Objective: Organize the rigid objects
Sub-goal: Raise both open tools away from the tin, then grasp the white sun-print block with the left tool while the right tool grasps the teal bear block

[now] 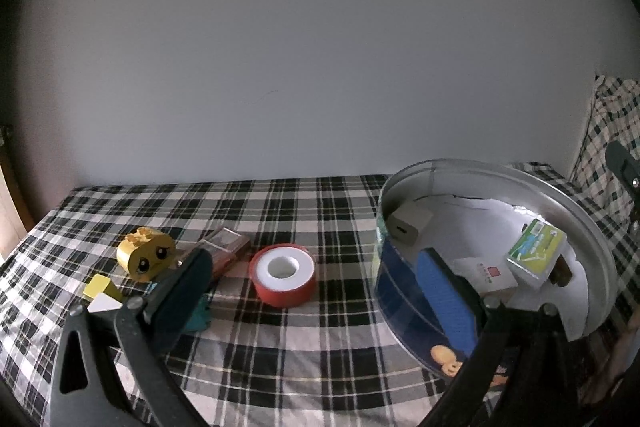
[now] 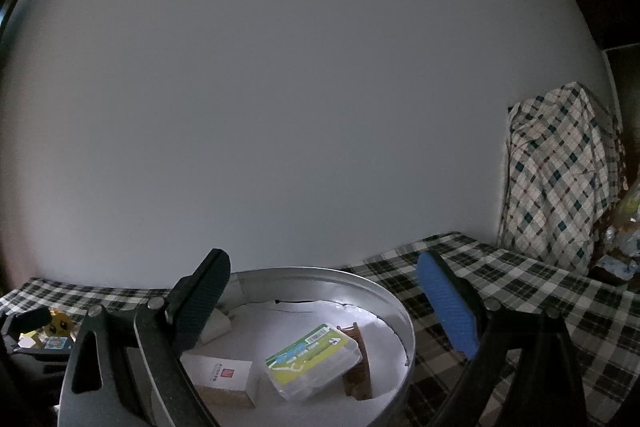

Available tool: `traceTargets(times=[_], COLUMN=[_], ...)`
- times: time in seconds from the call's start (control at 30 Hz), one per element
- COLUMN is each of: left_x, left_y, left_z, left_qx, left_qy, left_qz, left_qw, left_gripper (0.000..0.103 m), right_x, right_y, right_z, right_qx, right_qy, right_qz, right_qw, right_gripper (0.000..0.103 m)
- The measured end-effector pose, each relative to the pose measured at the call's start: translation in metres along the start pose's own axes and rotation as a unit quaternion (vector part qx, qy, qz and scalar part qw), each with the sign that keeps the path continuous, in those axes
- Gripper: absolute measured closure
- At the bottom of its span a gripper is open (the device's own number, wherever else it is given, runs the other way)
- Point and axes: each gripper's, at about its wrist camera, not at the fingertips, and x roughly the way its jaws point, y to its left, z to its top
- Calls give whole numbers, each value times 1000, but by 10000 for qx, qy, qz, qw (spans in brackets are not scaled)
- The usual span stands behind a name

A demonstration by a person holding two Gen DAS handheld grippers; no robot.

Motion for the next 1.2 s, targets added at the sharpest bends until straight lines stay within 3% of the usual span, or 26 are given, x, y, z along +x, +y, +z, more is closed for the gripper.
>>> traceTargets(times=[0.3,0.73,1.0,1.2], left_x=[-1,-2,4,8], left_y=[18,69,111,138], left_z=[-4,-8,-13,-20], left_qx=[-74,-348,-686,-715], left_qy=[39,169,445,720], left_qz=[31,169,306,179], left_qw=[10000,9991,9962,9947], left_gripper=[0,1,1,1], right_x=[-9,-20,-19,-14], right_y=[10,72,108,135], right_z=[-3,-14,-22,-28], right_qx=[209,102,-3,-100], right_qy=[105,310,577,876], right_qz=[20,549,839,969], right_qw=[9997,9980,9948,9914], right_gripper=[6,6,6,6])
